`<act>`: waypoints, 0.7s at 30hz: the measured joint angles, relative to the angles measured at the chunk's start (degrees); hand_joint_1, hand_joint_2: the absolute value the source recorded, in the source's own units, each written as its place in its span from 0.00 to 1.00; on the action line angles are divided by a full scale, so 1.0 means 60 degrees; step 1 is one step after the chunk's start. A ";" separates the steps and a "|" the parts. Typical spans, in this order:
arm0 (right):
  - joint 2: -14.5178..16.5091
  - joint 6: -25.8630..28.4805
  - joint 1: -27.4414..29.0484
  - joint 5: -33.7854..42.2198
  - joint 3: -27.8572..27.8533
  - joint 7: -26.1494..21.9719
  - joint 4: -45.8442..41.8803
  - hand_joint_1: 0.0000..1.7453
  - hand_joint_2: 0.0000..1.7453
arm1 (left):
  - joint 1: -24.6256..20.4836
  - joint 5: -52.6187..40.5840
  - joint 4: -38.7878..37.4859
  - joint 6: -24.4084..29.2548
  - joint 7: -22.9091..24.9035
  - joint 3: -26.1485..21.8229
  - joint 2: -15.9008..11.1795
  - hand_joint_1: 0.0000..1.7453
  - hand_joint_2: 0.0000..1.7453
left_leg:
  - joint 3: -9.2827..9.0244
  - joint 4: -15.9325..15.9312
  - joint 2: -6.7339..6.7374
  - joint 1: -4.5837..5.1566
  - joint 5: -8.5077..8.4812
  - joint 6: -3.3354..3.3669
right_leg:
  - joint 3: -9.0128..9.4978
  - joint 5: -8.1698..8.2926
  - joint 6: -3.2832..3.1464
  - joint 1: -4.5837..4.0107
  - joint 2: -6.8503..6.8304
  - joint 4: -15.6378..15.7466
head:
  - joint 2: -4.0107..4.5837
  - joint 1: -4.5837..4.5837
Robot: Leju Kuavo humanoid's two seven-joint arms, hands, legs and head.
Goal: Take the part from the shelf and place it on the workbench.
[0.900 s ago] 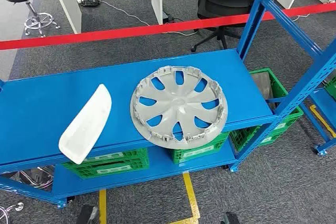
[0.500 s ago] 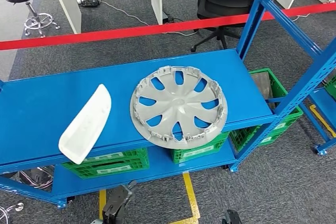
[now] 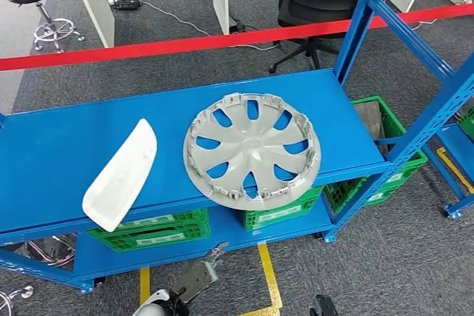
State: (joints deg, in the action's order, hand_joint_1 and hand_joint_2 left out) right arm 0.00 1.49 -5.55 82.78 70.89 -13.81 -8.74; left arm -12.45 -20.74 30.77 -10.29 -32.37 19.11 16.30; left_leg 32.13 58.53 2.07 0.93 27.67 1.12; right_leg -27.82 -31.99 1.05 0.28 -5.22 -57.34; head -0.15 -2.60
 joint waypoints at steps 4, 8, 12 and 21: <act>0.0000 0.0003 -0.0003 0.0021 0.0004 0.0009 0.0000 0.00 0.00 | 0.0001 0.0059 0.0228 0.0112 -0.0038 0.0334 -0.0041 0.00 0.00 | 0.0000 0.0000 0.0000 0.0000 0.0000 0.0000 | -0.0001 0.0000 0.0000 0.0000 0.0000 0.0000 | 0.0000 0.0000; 0.0000 0.0050 -0.0004 0.0150 0.0003 0.0016 0.0000 0.00 0.00 | 0.0094 0.0504 0.1078 0.0527 -0.0062 0.0824 -0.0140 0.00 0.00 | 0.0001 0.0000 0.0000 0.0000 0.0000 0.0000 | 0.0000 0.0000 0.0000 0.0000 0.0000 0.0000 | 0.0000 0.0000; 0.0000 0.0140 0.0003 0.0295 0.0003 -0.0006 0.0005 0.00 0.00 | 0.0361 0.1184 0.2950 0.0899 0.0288 0.1328 -0.0341 0.00 0.00 | 0.0001 0.0000 0.0000 0.0000 0.0000 0.0000 | 0.0000 0.0000 0.0000 0.0000 -0.0001 0.0000 | 0.0000 0.0000; 0.0000 0.0188 0.0025 0.0402 -0.0001 -0.0107 0.0028 0.00 0.00 | 0.0746 0.0910 0.7375 0.1867 0.0686 0.2690 -0.1174 0.00 0.00 | 0.0002 -0.0001 -0.0001 0.0000 0.0000 0.0000 | -0.0001 -0.0001 0.0000 0.0000 -0.0002 -0.0001 | 0.0000 0.0000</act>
State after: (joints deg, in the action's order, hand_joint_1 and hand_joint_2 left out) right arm 0.00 2.62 -5.40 85.19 70.88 -14.45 -8.57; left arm -7.98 -15.28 75.02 0.91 -28.26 35.25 9.25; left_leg 32.14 58.52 2.07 0.93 27.67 1.12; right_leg -27.82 -32.00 1.05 0.28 -5.23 -57.34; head -0.15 -2.60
